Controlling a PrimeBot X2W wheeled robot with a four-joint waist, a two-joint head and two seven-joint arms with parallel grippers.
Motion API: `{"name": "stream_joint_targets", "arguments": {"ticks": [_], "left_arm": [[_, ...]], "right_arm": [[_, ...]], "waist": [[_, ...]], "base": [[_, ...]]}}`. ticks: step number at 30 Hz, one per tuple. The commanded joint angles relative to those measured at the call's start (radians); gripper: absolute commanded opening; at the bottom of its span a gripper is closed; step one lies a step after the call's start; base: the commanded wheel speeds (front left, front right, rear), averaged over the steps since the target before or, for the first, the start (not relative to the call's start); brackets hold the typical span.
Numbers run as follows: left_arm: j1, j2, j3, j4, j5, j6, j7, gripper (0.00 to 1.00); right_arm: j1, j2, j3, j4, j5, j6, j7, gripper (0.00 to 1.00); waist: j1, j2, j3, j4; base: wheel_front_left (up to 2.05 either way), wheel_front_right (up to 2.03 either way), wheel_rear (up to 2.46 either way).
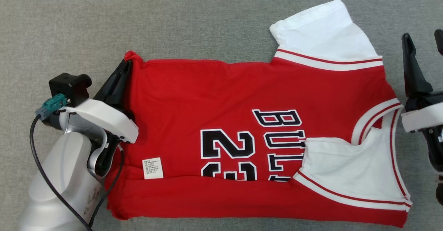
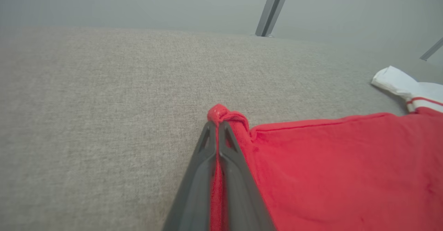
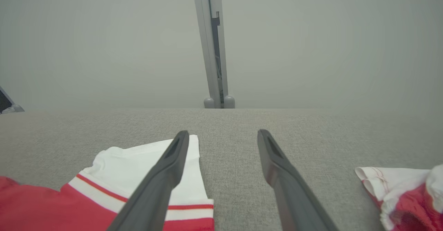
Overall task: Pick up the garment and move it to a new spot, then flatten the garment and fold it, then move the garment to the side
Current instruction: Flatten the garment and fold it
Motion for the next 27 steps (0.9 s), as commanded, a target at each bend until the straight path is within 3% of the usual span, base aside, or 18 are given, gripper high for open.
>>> {"name": "stream_joint_targets", "arguments": {"ticks": [1,12,24,25,26,27], "left_arm": [[-0.026,0.003,-0.001,-0.007,0.007,-0.003,-0.003,0.00],[-0.091,-0.032,-0.065,-0.053,0.033,-0.011,-0.008,0.00],[-0.106,-0.039,-0.090,-0.056,0.031,-0.013,-0.025,0.00],[-0.106,-0.038,-0.090,-0.055,0.031,-0.013,-0.026,0.00],[-0.106,-0.037,-0.091,-0.055,0.031,-0.012,-0.027,0.00],[-0.106,-0.036,-0.091,-0.055,0.030,-0.010,-0.029,0.00]], "right_arm": [[-0.023,-0.012,0.010,0.011,0.006,0.000,0.009,1.00],[-0.289,-0.117,0.149,0.173,0.070,0.000,0.161,1.00],[-0.415,-0.179,0.272,0.292,0.160,0.000,0.355,1.00],[-0.419,-0.184,0.282,0.292,0.172,0.000,0.371,0.75],[-0.422,-0.189,0.294,0.288,0.184,0.000,0.383,0.41],[-0.428,-0.192,0.303,0.283,0.198,0.000,0.392,0.18]], "waist": [[0.0000,0.0000,0.030,0.031],[0.0000,0.0000,0.113,0.115],[0.0000,0.0000,0.130,0.127],[0.0000,0.0000,0.130,0.127],[0.0000,0.0000,0.130,0.126],[0.0000,0.0000,0.130,0.125]], "base": [[0.00,0.00,0.00],[0.00,0.00,0.00],[0.00,0.00,0.00],[0.00,0.00,0.00],[0.00,0.00,0.00],[0.00,0.00,0.00]]}}
